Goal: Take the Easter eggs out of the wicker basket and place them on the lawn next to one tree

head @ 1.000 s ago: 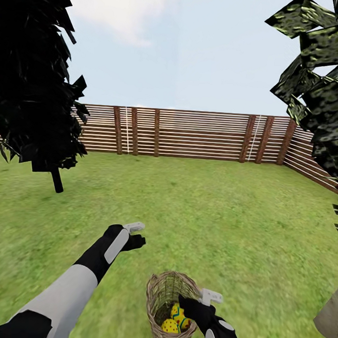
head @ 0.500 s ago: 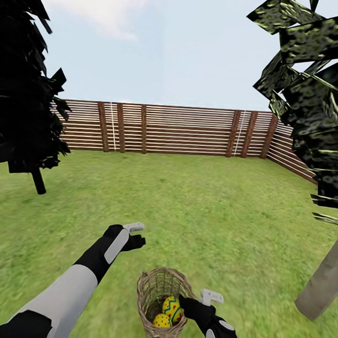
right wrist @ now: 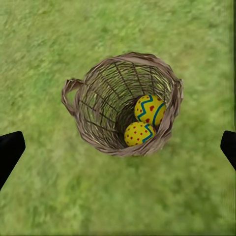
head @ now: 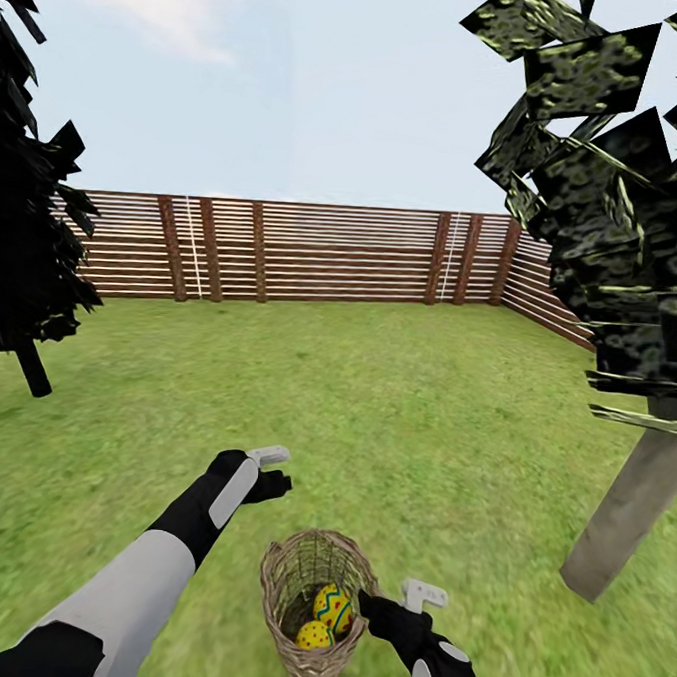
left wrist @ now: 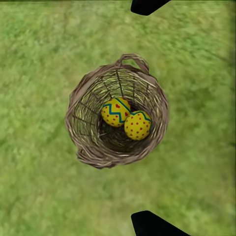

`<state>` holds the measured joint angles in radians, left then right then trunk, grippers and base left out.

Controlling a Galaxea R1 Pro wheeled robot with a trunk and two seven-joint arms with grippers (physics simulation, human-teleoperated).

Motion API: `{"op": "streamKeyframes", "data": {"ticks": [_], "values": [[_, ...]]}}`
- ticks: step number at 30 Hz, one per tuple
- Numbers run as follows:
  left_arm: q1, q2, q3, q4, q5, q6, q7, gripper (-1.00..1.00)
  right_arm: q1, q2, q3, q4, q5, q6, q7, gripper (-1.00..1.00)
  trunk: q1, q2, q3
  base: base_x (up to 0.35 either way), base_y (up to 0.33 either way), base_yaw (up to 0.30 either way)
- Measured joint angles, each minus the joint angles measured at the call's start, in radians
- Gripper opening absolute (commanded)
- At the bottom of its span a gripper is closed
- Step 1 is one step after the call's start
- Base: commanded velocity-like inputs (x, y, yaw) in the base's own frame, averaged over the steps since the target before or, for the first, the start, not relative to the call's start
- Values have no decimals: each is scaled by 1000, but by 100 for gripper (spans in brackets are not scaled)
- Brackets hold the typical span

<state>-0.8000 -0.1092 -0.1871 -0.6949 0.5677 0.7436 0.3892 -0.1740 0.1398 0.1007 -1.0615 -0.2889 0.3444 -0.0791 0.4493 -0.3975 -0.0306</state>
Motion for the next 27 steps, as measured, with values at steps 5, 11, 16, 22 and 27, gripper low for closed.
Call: {"op": "streamKeyframes", "data": {"ticks": [5, 11, 16, 22, 27], "values": [[0, 0, 0, 0, 0, 0, 0, 100, 0, 0, 0, 0, 0, 0, 0, 100, 0, 0, -6, 0, 111, -197], [0, 0, 0, 0, 0, 0, 0, 100, 0, 0, 0, 0, 0, 0, 0, 100, 0, 0, -14, 0, 118, -197], [0, 0, 0, 0, 0, 0, 0, 100, 0, 0, 0, 0, 0, 0, 0, 100, 0, 0, -20, 0, 111, -197], [0, 0, -1, -1, 0, -1, 0, 100, 0, -1, -4, 1, 0, 0, 0, 100, 0, 0, -28, 0, 33, -197], [0, 0, -1, -1, 0, -2, 0, 100, 0, 0, -18, 3, 0, 0, 0, 100, 0, 0, -34, 0, 6, -197]]}}
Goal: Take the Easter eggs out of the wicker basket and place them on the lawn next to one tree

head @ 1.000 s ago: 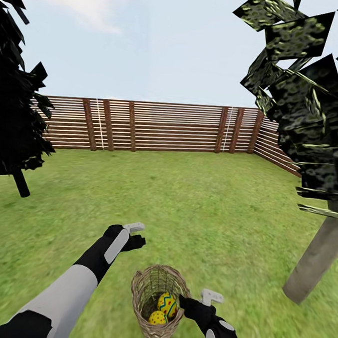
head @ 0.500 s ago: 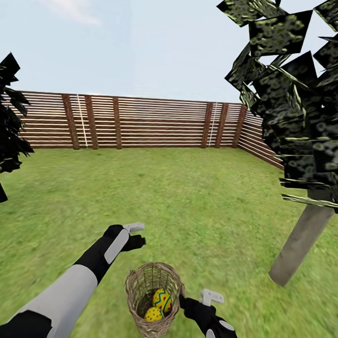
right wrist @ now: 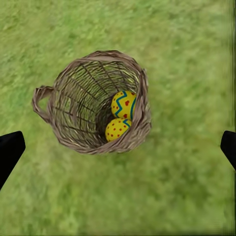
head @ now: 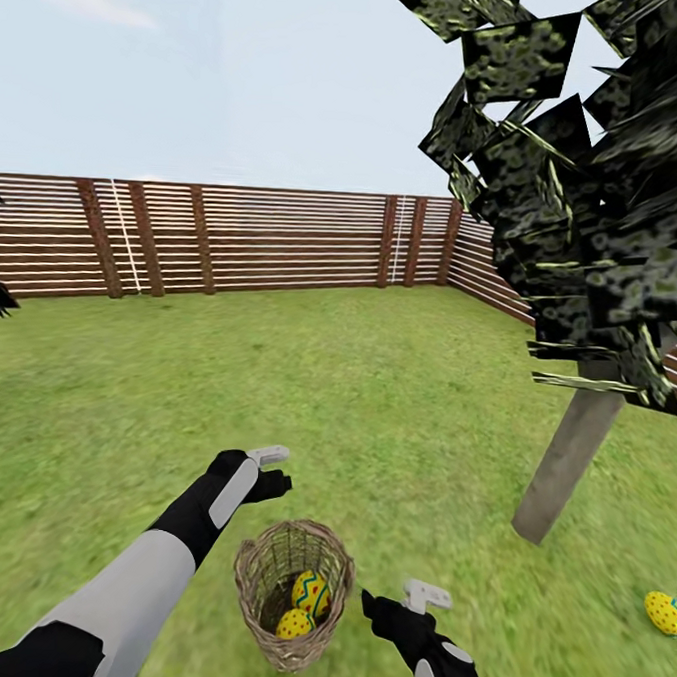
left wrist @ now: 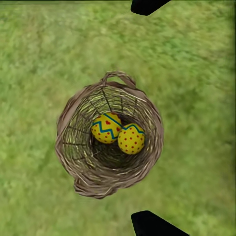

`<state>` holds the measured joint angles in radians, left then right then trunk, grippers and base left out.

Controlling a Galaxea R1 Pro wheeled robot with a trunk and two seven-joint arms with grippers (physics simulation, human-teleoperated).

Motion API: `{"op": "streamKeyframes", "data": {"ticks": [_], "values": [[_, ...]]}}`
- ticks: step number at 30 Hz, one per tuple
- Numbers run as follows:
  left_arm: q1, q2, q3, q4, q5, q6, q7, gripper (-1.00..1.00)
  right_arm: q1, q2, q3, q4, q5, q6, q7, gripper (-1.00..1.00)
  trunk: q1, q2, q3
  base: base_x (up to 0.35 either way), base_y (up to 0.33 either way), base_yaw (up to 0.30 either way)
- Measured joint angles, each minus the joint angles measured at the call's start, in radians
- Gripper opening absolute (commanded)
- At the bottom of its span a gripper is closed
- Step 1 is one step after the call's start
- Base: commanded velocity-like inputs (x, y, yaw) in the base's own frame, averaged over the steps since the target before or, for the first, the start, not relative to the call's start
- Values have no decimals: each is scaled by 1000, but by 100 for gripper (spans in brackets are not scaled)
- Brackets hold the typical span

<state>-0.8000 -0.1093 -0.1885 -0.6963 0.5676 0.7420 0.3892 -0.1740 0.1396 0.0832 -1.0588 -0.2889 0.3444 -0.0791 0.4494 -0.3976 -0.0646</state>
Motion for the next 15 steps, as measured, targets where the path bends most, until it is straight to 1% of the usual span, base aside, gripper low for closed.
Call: {"op": "streamKeyframes", "data": {"ticks": [15], "values": [[0, 0, 1, 0, 0, 1, -1, 100, 0, 0, -5, 0, 0, 0, 0, 100, 0, 0, -19, 0, 1, -197]]}}
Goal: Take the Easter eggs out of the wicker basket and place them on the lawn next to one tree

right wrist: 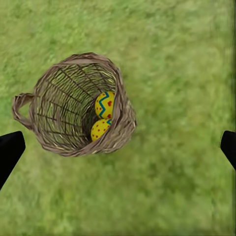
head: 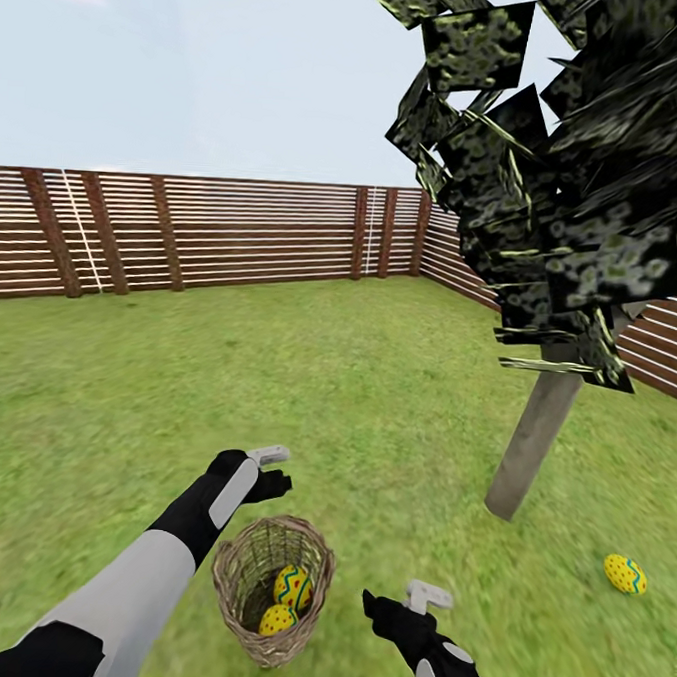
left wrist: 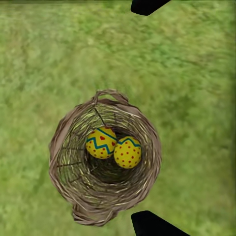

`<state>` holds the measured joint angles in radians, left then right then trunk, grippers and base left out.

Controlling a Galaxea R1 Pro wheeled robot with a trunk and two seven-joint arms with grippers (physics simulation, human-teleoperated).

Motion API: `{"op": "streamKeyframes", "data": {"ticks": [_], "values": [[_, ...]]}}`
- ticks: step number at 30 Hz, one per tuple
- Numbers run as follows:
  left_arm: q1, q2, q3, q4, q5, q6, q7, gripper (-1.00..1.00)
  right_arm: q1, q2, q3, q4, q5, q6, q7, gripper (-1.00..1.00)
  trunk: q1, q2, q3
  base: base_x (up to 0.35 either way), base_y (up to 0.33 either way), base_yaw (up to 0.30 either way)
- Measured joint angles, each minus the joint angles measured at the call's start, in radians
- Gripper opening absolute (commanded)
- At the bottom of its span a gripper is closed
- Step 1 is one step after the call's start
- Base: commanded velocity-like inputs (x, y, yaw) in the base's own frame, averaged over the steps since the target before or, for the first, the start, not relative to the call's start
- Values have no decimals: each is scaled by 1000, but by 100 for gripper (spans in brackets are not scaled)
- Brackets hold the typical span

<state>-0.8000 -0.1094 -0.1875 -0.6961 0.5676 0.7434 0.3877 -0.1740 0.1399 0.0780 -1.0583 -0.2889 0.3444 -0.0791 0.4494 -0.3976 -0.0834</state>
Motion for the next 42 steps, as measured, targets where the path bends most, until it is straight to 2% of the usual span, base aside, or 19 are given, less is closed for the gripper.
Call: {"op": "streamKeyframes", "data": {"ticks": [23, 42], "values": [[0, 0, 1, 1, 1, 2, 0, 100, 0, 0, -2, 1, -1, -1, 0, 100, 0, 0, -29, 5, 3, -186], [0, 0, 1, 13, 0, 8, 2, 100, 0, -1, 0, 0, -1, -2, 0, 100, 0, 0, -31, 210, 136, -13]]}}
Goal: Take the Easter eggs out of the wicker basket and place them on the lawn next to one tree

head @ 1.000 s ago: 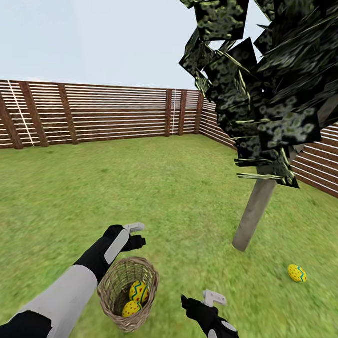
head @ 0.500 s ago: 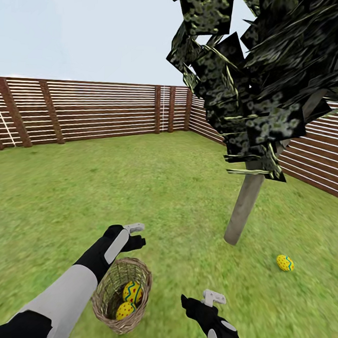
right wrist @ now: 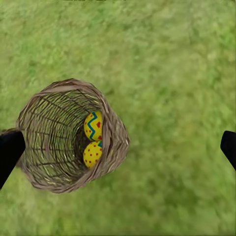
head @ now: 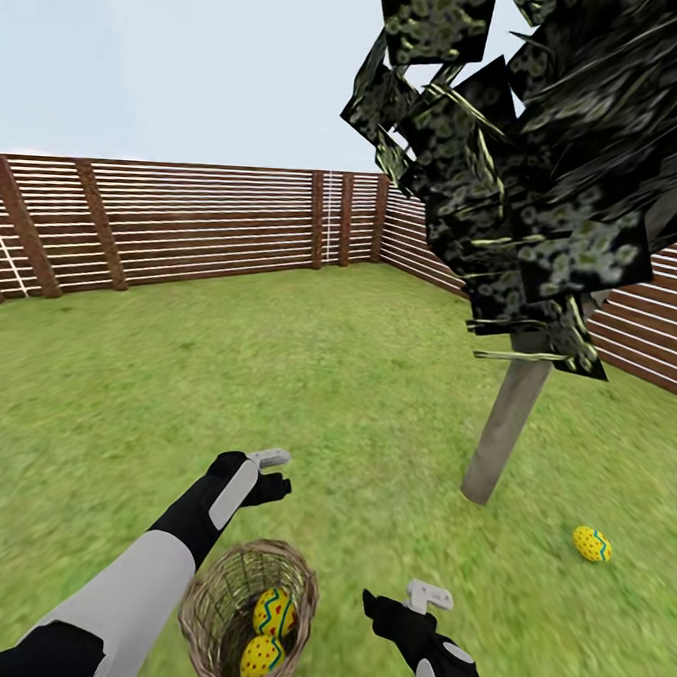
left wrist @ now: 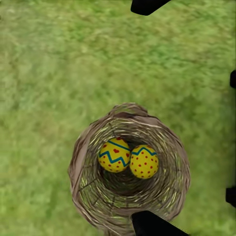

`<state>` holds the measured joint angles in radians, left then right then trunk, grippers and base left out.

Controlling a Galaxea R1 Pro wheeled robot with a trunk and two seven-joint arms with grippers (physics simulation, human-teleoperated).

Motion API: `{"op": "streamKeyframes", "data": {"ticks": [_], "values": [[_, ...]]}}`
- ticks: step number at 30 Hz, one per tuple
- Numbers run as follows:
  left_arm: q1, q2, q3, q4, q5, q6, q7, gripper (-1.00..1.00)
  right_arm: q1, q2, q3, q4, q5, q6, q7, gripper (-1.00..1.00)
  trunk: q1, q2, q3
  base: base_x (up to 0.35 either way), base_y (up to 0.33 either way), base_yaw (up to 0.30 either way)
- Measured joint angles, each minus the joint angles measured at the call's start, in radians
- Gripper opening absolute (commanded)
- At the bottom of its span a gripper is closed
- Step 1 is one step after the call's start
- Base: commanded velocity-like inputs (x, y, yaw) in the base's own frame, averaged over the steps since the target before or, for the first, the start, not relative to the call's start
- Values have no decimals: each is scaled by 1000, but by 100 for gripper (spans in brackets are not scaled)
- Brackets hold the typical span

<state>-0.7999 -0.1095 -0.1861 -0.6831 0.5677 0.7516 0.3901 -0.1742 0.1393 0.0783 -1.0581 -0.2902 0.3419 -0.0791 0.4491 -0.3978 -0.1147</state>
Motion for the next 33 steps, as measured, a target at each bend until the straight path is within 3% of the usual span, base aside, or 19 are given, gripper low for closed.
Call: {"op": "streamKeyframes", "data": {"ticks": [6, 12, 15, 18, 21, 27, 33], "values": [[0, 1, 1, 0, -2, 9, 1, 100, 0, -1, -1, 0, 0, -1, 0, 100, 0, 0, 0, 37, 16, 0], [-1, 0, 8, 0, 3, 76, 2, 100, 0, -1, -2, 0, 0, -1, 0, 100, 0, 0, 0, 6, 3, 0], [-1, 0, 38, 2, 2, 93, 5, 100, 0, -1, -4, 0, 0, -1, 0, 100, 0, 0, 0, 1, 0, 0], [-2, 1, 100, 15, -1, 103, 9, 100, 0, -1, -14, 0, 0, -1, 0, 100, 0, 0, 0, 0, 0, 0], [-3, 1, 130, 93, -2, 111, 12, 100, 0, -2, -22, 0, 0, -1, 0, 100, 0, 0, 0, 0, 0, 0], [-7, 1, 140, 184, -4, 112, 21, 100, 0, -2, -26, 0, 0, -1, 0, 100, 0, 0, 0, 0, 0, 0], [-8, 1, 142, 204, -3, 110, 24, 100, 0, -3, -27, 0, 0, -1, 0, 100, 0, 0, 0, 0, 0, 0]]}}
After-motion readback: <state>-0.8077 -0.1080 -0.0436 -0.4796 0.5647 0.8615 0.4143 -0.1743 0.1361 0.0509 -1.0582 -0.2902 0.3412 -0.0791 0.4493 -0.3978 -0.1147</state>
